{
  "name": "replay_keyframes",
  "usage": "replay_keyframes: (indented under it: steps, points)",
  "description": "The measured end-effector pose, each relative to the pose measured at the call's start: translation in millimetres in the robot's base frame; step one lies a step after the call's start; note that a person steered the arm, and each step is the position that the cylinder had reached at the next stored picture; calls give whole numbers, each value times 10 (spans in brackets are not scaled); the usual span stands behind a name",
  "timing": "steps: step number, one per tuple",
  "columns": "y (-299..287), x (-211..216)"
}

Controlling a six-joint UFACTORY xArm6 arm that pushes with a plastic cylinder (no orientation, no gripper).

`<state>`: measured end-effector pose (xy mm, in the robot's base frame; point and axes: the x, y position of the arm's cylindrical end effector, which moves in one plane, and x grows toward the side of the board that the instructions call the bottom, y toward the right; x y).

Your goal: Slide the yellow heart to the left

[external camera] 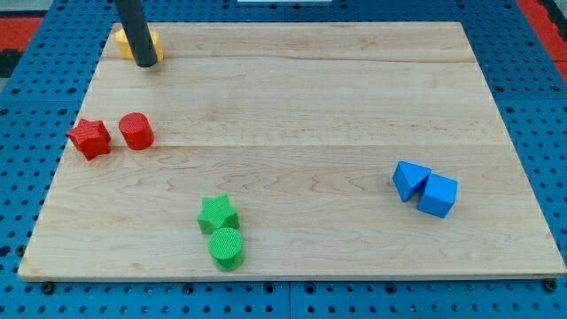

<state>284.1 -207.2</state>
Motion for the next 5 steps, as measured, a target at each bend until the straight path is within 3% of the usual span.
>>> replay_keyframes:
  steps: [3,4,5]
  points:
    - [215,20]
    - [800,-515]
    - [454,-598]
